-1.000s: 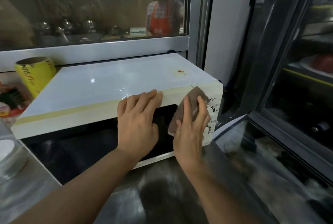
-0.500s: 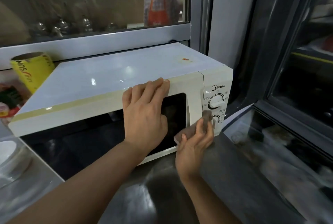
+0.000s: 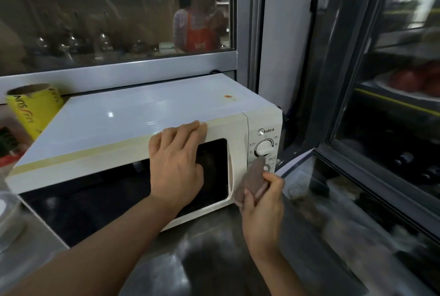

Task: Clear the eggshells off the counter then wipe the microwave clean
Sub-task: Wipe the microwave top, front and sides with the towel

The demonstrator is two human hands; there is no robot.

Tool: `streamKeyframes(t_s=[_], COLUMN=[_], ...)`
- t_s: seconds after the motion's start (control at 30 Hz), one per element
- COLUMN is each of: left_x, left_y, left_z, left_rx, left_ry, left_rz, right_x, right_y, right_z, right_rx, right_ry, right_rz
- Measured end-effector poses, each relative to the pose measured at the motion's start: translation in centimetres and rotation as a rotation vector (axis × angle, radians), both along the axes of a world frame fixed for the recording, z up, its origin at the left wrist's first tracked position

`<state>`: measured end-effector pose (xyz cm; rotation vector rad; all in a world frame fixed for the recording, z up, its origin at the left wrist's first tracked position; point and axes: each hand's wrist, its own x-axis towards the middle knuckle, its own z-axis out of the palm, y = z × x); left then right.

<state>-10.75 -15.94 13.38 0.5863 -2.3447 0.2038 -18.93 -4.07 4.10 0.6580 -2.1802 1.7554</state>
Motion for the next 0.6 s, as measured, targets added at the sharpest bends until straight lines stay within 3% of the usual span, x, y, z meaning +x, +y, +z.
streamKeyframes(t_s=[0.1, 0.3, 0.47, 0.6], left_x=[0.1, -0.3, -0.6, -0.8], left_y=[0.3, 0.3, -0.2, -0.3], left_z=[0.5, 0.7, 0.2, 0.0], left_rx=[0.013, 0.02, -0.007, -0.021], left_ry=[-0.014, 0.014, 0.044, 0.075], left_rz=[0.0, 0.005, 0.002, -0.007], right_x=[-2.0, -6.0, -9.9, -12.5], right_y=[-0.4, -2.0, -0.9, 0.0], right_z=[4.7, 6.8, 6.7, 6.9], right_rx=[-0.075, 0.031, 0.035, 0.019], right_ry=[0.226, 0.217, 0.108, -0.141], right_rz=[-0.039, -0.015, 0.023, 0.053])
